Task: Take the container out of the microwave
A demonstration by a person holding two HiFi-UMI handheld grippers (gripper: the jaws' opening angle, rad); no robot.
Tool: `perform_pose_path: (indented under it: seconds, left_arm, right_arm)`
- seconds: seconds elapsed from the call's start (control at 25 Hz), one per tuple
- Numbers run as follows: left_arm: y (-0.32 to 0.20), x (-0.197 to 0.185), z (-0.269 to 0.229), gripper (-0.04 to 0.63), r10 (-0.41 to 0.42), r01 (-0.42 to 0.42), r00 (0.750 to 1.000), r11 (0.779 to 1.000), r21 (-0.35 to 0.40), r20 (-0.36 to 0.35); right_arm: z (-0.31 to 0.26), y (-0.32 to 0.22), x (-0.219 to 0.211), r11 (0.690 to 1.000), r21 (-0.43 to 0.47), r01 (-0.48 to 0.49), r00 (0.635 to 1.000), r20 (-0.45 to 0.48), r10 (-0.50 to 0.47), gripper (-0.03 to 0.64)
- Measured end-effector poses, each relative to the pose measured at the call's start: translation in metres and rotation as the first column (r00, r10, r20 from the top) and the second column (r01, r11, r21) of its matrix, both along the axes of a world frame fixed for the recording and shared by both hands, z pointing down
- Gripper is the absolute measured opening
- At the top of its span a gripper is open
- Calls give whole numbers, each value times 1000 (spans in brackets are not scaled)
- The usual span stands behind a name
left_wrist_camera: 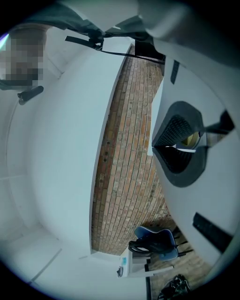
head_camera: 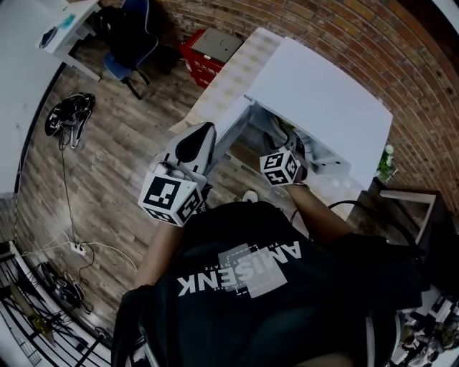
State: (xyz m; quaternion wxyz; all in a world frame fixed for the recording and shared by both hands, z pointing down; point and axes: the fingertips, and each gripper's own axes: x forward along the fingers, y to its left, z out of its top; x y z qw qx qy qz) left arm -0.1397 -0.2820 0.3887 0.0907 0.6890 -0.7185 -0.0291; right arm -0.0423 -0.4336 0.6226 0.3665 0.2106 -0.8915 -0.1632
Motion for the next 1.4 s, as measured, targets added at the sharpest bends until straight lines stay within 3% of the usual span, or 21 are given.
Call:
perform_pose_path:
  seconds: [0.36, 0.92, 1.04, 1.4]
  left_arm:
    - [12, 3, 6, 12, -102, 102, 993, 995, -9, -57]
    - [25, 0, 14, 11, -164, 165, 985, 986, 14, -61]
    - [28, -2, 15, 11, -165, 166, 984, 986, 19, -60]
    - [32, -5, 17, 11, -151, 154, 985, 988, 26, -78]
  right_arm:
    - [14, -30, -12, 1000, 3, -12, 998, -65, 12, 232]
    - [48, -49, -26, 988, 142, 63, 968, -250, -25, 229]
    - [53, -54, -26, 989, 137, 48, 964, -265, -10, 170]
    - [56, -59, -25, 988, 143, 63, 952, -306, -17, 114]
